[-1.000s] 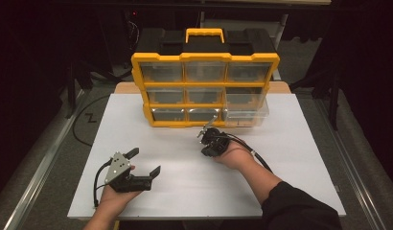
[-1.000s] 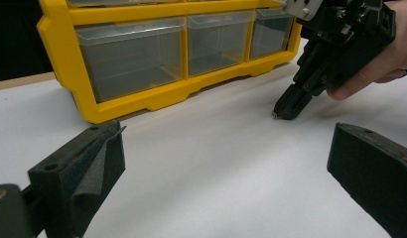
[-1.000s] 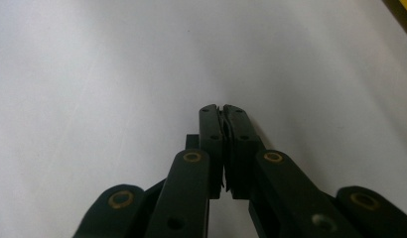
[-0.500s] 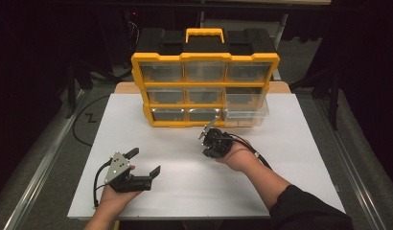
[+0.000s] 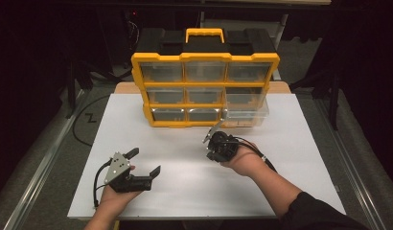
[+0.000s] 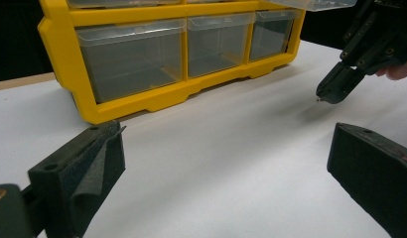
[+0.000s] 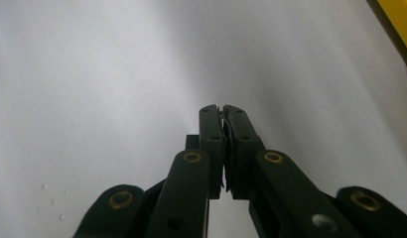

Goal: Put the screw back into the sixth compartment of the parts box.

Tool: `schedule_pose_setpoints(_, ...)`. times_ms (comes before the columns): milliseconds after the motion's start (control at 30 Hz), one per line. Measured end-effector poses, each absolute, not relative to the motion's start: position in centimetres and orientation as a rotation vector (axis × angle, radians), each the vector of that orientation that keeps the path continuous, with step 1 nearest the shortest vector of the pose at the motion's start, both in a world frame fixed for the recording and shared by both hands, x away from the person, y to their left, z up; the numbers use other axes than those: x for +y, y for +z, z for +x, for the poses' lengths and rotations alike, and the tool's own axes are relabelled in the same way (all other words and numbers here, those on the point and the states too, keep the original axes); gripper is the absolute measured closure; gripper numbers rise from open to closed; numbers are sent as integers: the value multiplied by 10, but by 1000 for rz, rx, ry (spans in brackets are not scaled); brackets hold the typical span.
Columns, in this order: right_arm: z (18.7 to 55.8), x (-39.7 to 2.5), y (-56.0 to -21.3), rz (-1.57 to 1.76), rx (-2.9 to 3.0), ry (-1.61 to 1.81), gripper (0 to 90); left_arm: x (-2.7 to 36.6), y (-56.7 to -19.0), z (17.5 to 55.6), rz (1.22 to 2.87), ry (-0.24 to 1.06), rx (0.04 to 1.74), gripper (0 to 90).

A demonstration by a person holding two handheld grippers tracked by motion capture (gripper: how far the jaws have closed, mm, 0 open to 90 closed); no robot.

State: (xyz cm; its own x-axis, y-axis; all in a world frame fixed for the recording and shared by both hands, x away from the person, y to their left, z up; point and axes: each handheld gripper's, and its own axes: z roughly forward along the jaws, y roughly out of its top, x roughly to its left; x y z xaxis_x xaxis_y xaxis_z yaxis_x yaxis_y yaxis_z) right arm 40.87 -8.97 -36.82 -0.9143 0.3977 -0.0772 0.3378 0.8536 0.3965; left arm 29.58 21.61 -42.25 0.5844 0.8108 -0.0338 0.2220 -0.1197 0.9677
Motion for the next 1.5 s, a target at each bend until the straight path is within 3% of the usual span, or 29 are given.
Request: schedule_pose_setpoints(1500, 380, -163, -360, 629, 2856, 451, 896, 215, -423, 296, 1658, 632, 871, 23)
